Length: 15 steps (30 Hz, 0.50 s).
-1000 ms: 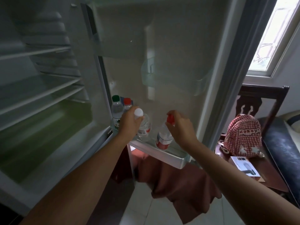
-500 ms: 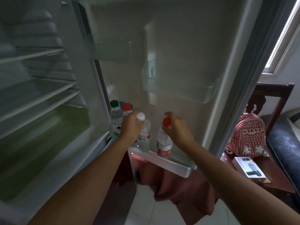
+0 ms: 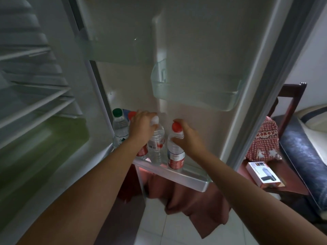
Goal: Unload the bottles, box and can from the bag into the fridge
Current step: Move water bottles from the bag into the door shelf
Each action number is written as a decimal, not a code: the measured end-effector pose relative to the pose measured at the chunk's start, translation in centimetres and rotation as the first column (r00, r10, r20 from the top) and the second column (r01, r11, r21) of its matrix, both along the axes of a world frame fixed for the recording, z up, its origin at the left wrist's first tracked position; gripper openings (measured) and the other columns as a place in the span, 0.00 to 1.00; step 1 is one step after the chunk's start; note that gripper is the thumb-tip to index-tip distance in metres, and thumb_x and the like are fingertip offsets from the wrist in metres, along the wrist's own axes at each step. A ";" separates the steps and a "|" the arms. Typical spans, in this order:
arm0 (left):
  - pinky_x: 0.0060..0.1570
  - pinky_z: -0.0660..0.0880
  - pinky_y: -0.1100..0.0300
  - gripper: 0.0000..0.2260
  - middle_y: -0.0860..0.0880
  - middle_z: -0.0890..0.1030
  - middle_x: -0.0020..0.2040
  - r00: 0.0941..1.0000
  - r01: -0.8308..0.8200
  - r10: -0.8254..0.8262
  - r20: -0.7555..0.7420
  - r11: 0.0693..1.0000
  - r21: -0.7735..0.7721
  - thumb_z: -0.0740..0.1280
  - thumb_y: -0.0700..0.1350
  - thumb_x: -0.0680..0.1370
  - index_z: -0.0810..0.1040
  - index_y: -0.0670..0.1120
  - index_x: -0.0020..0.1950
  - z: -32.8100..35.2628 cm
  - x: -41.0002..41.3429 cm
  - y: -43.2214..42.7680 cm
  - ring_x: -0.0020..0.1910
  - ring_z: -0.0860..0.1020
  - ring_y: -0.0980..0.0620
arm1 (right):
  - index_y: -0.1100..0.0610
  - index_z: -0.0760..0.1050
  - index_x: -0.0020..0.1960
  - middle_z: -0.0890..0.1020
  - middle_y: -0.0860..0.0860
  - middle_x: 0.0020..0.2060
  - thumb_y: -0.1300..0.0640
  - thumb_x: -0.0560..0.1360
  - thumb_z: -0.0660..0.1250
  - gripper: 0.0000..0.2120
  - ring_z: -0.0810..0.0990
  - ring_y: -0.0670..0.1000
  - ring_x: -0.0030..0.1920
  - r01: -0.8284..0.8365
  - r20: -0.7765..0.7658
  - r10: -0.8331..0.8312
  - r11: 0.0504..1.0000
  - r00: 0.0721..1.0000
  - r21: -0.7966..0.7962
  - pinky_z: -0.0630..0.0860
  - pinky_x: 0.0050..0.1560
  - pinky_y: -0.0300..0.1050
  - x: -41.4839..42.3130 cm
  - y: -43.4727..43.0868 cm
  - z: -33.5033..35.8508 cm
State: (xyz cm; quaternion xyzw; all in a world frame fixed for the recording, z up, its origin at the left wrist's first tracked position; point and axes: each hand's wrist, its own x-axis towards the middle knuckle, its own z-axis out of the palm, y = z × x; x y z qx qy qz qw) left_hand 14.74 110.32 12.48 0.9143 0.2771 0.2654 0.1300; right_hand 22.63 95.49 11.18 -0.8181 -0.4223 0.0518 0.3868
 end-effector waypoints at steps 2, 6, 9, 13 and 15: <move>0.57 0.63 0.52 0.16 0.44 0.78 0.58 0.999 -0.007 0.009 -0.037 0.997 0.071 0.68 0.45 0.73 0.76 0.47 0.61 0.2 0.1 0.4 0.59 0.68 0.44 | 0.53 0.65 0.65 0.78 0.57 0.58 0.60 0.70 0.69 0.25 0.76 0.61 0.55 0.005 -0.006 -0.005 1.000 1.000 0.016 0.74 0.54 0.53 -0.1 0.5 -0.1; 0.58 0.60 0.53 0.17 0.47 0.77 0.61 0.998 0.013 -0.007 -0.065 0.995 0.095 0.68 0.45 0.74 0.75 0.49 0.62 0.4 0.2 1.0 0.62 0.66 0.45 | 0.56 0.66 0.63 0.78 0.58 0.57 0.64 0.69 0.69 0.24 0.76 0.61 0.55 0.008 -0.026 -0.007 0.998 1.000 0.058 0.73 0.54 0.52 0.0 1.4 -0.2; 0.59 0.59 0.53 0.18 0.47 0.77 0.62 0.998 0.018 -0.012 -0.062 0.995 0.097 0.68 0.46 0.74 0.74 0.49 0.63 0.5 0.2 1.5 0.62 0.66 0.45 | 0.57 0.67 0.63 0.78 0.59 0.56 0.65 0.69 0.69 0.24 0.76 0.62 0.54 0.003 -0.015 -0.002 0.998 1.000 0.067 0.73 0.53 0.50 0.1 2.1 -0.4; 0.57 0.57 0.56 0.18 0.46 0.77 0.62 0.997 0.067 -0.064 -0.040 0.994 0.081 0.69 0.45 0.73 0.74 0.47 0.63 0.5 0.0 2.2 0.62 0.66 0.45 | 0.57 0.67 0.63 0.78 0.59 0.56 0.65 0.69 0.69 0.24 0.76 0.61 0.54 -0.017 -0.008 0.017 0.998 1.000 0.065 0.72 0.52 0.50 -0.1 3.0 -0.2; 0.58 0.58 0.55 0.18 0.46 0.77 0.61 0.997 0.075 -0.073 -0.030 0.994 0.074 0.69 0.45 0.73 0.75 0.47 0.62 0.4 -0.1 2.4 0.62 0.67 0.45 | 0.58 0.67 0.63 0.77 0.59 0.56 0.65 0.69 0.69 0.24 0.76 0.62 0.54 -0.030 -0.002 0.031 0.998 1.000 0.058 0.73 0.52 0.52 -0.2 3.4 0.0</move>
